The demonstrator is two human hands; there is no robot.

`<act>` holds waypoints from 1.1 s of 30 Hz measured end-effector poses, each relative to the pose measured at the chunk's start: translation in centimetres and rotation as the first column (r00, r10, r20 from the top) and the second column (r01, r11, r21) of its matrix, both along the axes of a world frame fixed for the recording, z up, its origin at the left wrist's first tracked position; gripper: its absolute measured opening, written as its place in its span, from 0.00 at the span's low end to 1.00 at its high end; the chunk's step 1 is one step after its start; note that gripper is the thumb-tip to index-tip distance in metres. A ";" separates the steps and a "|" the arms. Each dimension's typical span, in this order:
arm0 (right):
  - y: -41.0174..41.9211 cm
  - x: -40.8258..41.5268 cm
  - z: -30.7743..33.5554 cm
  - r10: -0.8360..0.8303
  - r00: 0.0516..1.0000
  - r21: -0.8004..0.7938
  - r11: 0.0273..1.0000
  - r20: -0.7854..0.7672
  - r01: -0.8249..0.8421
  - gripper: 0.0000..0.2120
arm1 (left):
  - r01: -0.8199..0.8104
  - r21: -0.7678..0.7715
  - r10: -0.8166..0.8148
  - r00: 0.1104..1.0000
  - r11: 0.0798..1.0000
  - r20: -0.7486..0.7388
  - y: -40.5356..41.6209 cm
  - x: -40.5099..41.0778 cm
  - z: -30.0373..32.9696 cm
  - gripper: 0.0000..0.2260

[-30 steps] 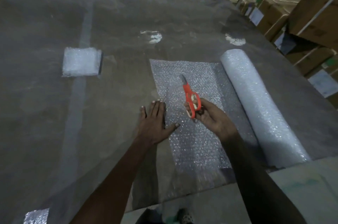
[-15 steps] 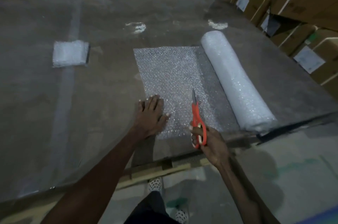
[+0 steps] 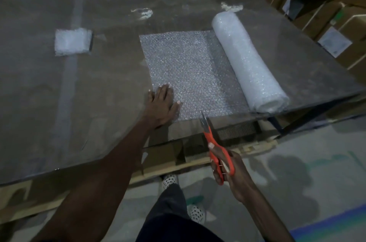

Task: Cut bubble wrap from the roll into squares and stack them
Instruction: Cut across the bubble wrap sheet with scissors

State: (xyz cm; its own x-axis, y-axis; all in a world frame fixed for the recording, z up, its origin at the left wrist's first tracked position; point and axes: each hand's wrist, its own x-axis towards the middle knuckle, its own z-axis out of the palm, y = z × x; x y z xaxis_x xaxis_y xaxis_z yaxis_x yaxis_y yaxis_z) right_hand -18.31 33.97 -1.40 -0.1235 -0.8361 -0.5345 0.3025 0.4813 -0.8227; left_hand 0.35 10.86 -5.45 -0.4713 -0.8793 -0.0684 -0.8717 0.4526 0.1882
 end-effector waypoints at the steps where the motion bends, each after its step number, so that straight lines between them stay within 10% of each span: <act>1: 0.4 -0.2 0.0 0.016 1.000 0.003 1.000 -0.021 -0.016 0.25 | -0.017 0.015 0.017 1.000 1.000 -0.018 -0.1 -0.5 0.2 0.32; 7: 1.1 -1.0 0.0 0.018 0.996 0.025 1.000 -0.083 -0.016 0.37 | -0.039 0.038 0.042 0.995 0.999 -0.088 -0.7 -2.5 -0.5 0.32; 15: -0.6 -0.9 0.1 -0.004 0.999 0.045 0.999 -0.048 0.006 0.16 | -0.041 0.028 0.043 0.995 0.999 -0.085 -0.9 -2.2 -1.5 0.35; 33: -1.5 -1.1 -1.0 -0.040 0.996 0.055 0.997 -0.081 0.045 0.23 | -0.032 0.014 0.033 0.992 0.999 -0.119 -0.9 -2.1 -2.1 0.37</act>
State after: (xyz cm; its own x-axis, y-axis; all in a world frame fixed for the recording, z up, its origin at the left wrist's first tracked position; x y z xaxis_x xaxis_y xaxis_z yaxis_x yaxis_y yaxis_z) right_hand -19.42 32.45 -2.41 -0.2024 -0.7977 -0.5681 0.2579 0.5162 -0.8167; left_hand -1.79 9.94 -7.56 -0.4478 -0.8938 -0.0248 -0.8571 0.4212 0.2967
